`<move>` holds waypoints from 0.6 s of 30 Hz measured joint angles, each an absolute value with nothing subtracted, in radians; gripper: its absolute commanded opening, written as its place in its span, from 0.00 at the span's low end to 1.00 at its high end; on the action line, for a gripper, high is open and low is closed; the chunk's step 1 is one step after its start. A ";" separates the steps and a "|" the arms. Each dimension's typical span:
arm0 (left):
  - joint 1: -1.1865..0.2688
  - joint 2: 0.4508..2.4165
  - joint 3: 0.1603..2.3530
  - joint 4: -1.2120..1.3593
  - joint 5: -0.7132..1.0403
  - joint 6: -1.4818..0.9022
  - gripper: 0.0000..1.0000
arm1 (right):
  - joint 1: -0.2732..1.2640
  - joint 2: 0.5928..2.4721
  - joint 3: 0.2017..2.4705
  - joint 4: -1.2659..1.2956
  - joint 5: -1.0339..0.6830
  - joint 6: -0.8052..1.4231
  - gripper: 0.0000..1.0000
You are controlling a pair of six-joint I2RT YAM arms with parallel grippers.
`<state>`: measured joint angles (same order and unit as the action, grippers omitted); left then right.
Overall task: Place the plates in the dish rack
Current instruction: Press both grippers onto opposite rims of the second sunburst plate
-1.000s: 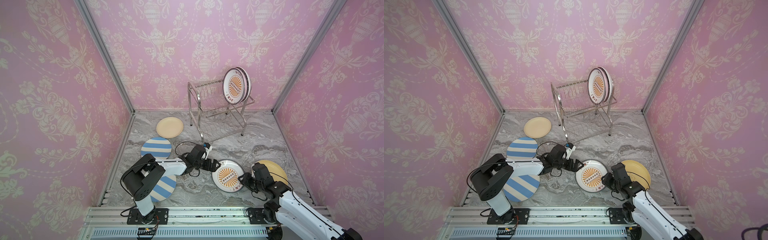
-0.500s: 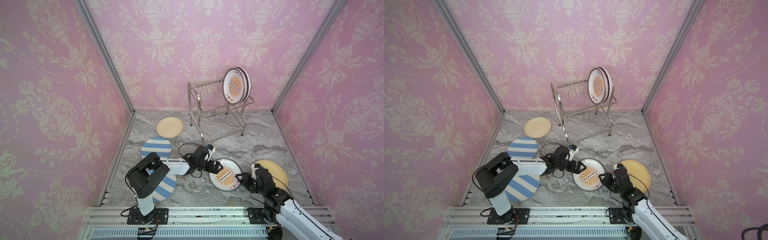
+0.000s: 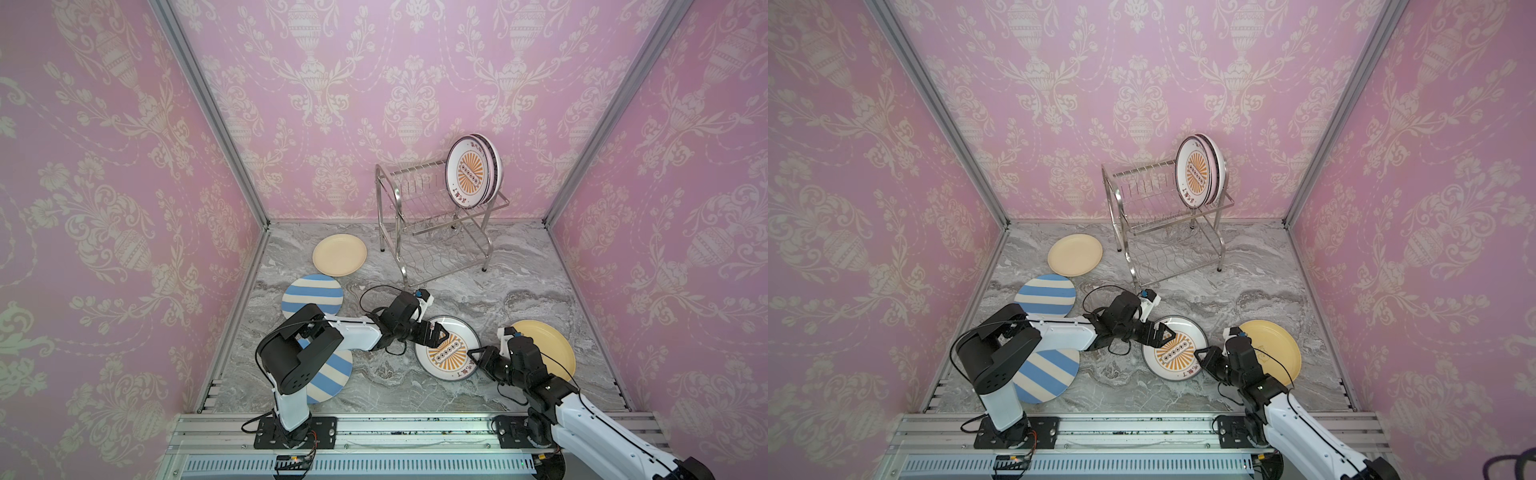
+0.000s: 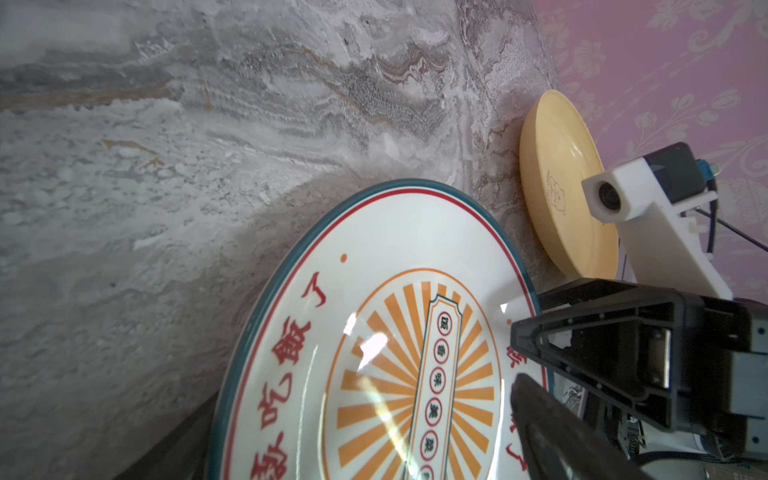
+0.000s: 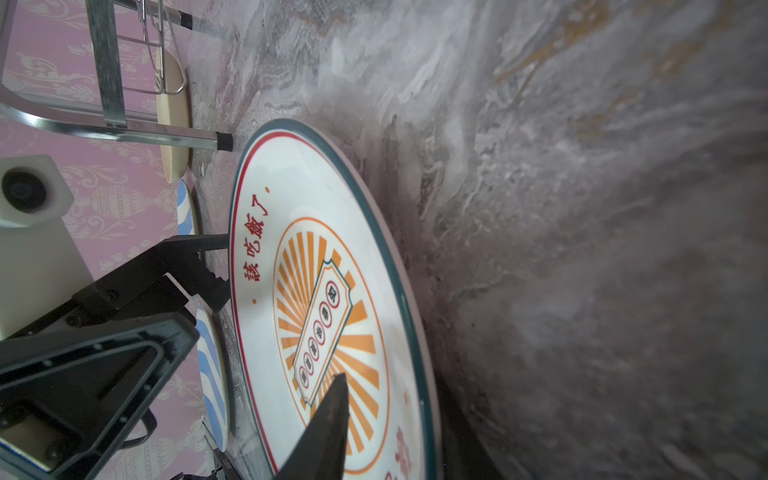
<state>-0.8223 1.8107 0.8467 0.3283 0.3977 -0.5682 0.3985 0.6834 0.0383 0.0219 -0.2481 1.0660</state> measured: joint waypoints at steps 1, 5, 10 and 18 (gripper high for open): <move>-0.822 1.813 0.847 0.334 0.398 -0.571 0.99 | 0.398 0.684 0.036 0.026 -0.250 1.066 0.31; -0.822 1.820 0.847 0.353 0.398 -0.579 0.99 | 0.395 0.674 0.028 0.028 -0.256 1.066 0.26; -0.822 1.825 0.847 0.366 0.403 -0.587 0.99 | 0.395 0.632 0.019 0.006 -0.258 1.067 0.25; -0.822 1.832 0.847 0.384 0.407 -0.594 0.99 | 0.395 0.591 0.019 0.003 -0.257 1.074 0.18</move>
